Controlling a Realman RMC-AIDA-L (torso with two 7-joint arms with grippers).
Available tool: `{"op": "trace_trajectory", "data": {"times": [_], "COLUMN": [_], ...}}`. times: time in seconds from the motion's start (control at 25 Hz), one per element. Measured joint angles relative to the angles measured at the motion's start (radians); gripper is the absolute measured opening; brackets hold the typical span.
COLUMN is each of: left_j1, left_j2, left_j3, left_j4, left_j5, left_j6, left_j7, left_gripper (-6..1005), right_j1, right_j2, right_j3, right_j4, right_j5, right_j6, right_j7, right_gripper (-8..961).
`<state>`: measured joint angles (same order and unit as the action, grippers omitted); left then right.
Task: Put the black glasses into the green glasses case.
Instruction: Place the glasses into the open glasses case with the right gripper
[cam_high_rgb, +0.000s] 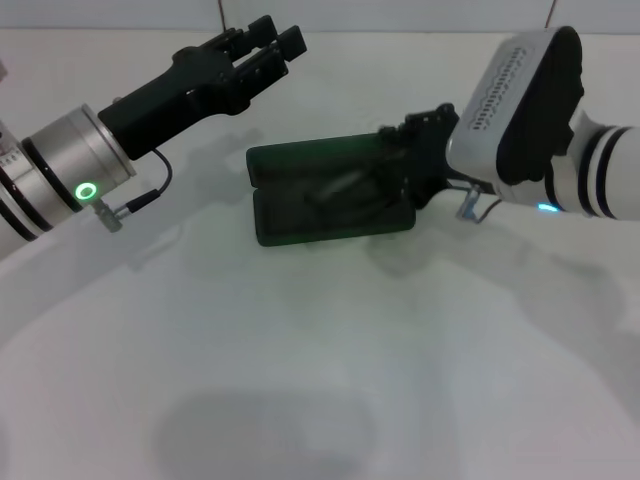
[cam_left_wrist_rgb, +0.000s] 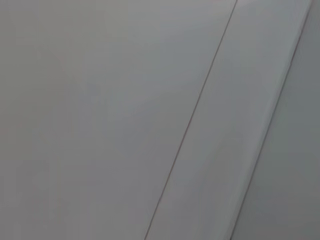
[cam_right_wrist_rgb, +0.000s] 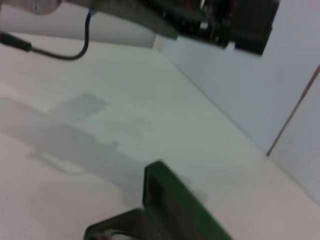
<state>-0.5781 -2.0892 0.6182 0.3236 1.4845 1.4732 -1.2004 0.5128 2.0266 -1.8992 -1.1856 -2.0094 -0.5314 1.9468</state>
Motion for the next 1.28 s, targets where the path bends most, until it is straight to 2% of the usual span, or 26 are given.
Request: {"op": "trace_trajectory", "data": {"times": [0.16, 0.24, 0.52, 0.84, 1.28], "left_j1": [0.002, 0.001, 0.002, 0.004, 0.006], "left_j2": [0.0, 0.0, 0.001, 0.002, 0.004], "left_j3": [0.001, 0.002, 0.002, 0.002, 0.002], "left_j4": [0.0, -0.001, -0.001, 0.002, 0.007], "left_j5": [0.001, 0.001, 0.002, 0.002, 0.002], "left_j6": [0.0, 0.0, 0.004, -0.001, -0.001], "left_j7": [0.001, 0.001, 0.001, 0.002, 0.004], "left_gripper": [531, 531, 532, 531, 532], "right_j1": [0.015, 0.056, 0.118, 0.108, 0.075], "right_j2": [0.001, 0.003, 0.003, 0.003, 0.003], "right_j3": [-0.008, -0.016, -0.079, -0.112, -0.157], "right_j4": [-0.003, 0.031, 0.103, 0.091, 0.03], "right_j5": [-0.018, -0.038, -0.041, -0.066, -0.066], "right_j6": [0.036, 0.055, 0.116, 0.11, 0.128], "right_j7": [-0.001, -0.001, 0.007, 0.009, 0.003], "right_gripper": [437, 448, 489, 577, 576]}}
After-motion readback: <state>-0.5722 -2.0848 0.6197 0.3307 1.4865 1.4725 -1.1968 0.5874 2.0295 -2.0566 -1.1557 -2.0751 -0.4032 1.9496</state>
